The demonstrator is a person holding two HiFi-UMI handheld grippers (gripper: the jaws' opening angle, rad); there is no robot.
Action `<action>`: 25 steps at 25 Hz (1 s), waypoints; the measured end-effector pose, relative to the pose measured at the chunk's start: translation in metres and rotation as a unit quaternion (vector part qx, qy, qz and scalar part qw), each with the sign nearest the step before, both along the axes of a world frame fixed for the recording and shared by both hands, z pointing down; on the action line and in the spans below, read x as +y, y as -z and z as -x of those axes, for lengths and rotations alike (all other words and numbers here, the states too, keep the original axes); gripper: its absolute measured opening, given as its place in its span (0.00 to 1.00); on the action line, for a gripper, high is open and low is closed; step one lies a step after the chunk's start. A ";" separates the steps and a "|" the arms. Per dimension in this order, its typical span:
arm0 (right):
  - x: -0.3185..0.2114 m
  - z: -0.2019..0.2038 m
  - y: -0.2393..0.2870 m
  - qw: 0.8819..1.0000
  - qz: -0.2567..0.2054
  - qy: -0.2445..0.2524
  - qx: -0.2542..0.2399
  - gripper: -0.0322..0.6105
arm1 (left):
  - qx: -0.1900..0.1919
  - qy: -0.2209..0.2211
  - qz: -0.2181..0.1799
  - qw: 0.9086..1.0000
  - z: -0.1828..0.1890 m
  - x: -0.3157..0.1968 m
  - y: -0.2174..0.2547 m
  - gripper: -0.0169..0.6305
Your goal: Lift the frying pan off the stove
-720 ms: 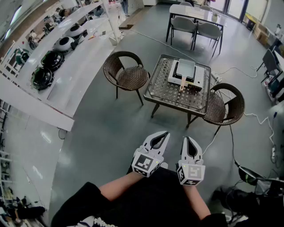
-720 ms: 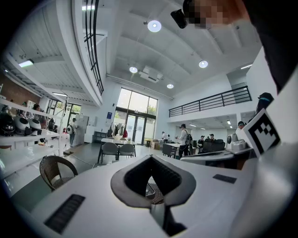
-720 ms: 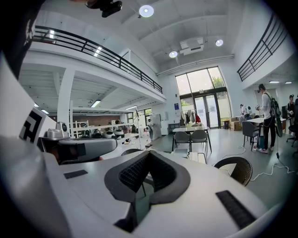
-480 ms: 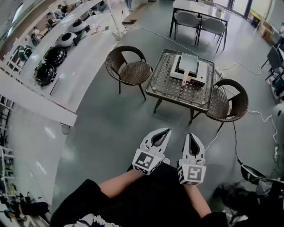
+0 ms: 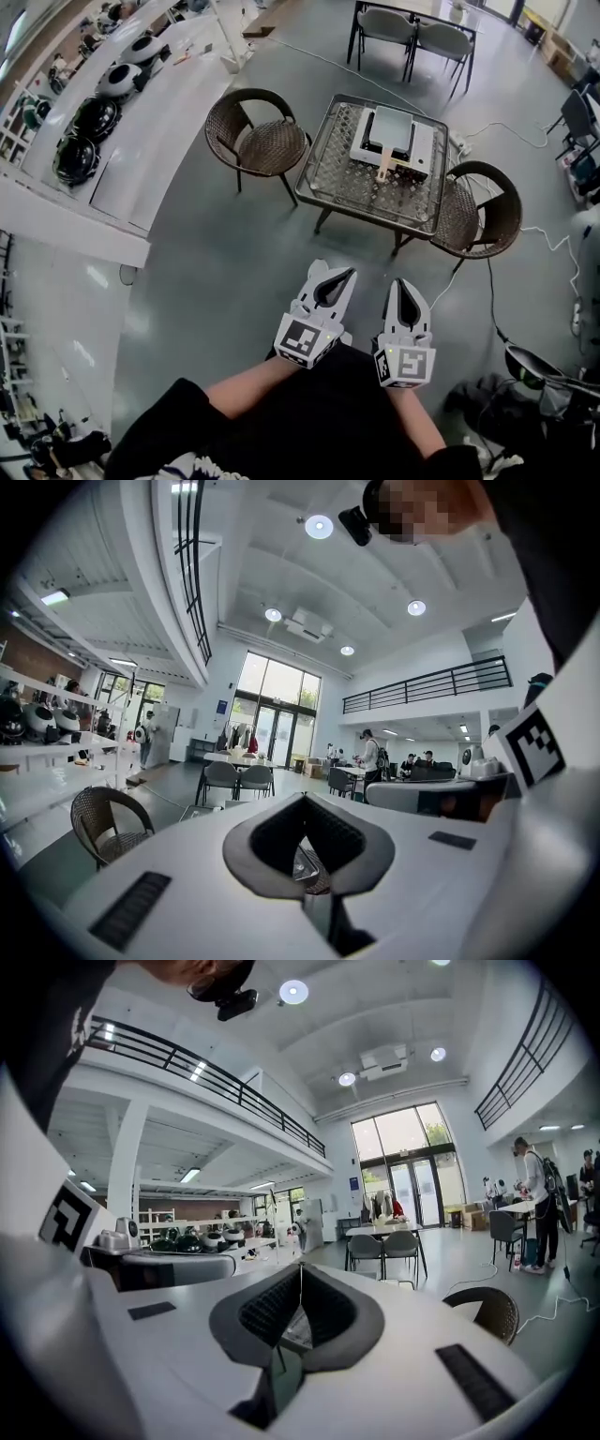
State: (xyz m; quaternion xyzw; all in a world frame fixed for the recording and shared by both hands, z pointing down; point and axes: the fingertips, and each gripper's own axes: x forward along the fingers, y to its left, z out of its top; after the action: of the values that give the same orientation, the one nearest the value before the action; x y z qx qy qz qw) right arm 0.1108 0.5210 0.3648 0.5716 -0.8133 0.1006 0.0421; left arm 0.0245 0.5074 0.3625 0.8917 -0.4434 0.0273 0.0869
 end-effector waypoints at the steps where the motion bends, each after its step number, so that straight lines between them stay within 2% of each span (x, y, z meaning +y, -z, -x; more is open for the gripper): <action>1: -0.009 0.003 -0.001 1.000 -0.001 0.003 0.004 0.10 | 0.000 -0.001 0.002 1.000 0.001 -0.009 0.000 0.05; 6: -0.067 0.017 -0.012 1.000 0.020 0.018 -0.001 0.10 | -0.007 -0.011 0.001 1.000 0.010 -0.069 -0.006 0.05; 10: -0.120 0.023 -0.015 0.999 0.053 0.002 0.009 0.10 | -0.001 -0.018 0.012 1.000 0.022 -0.124 -0.008 0.05; 13: -0.159 0.032 -0.017 0.998 0.067 -0.010 0.008 0.10 | 0.020 -0.019 0.020 0.999 0.034 -0.162 -0.006 0.05; 17: -0.207 0.039 -0.029 0.995 0.100 -0.029 0.000 0.10 | 0.042 -0.039 0.050 0.997 0.049 -0.210 -0.007 0.05; 25: -0.285 0.057 -0.041 0.990 0.127 -0.062 0.026 0.10 | 0.044 -0.079 0.052 0.994 0.067 -0.286 -0.016 0.05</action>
State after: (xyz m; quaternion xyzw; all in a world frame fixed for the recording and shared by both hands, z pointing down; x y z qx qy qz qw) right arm 0.0534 0.2363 0.4060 0.6131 -0.7557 0.1905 0.1295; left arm -0.0421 0.2217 0.3786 0.9185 -0.3650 0.0178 0.1507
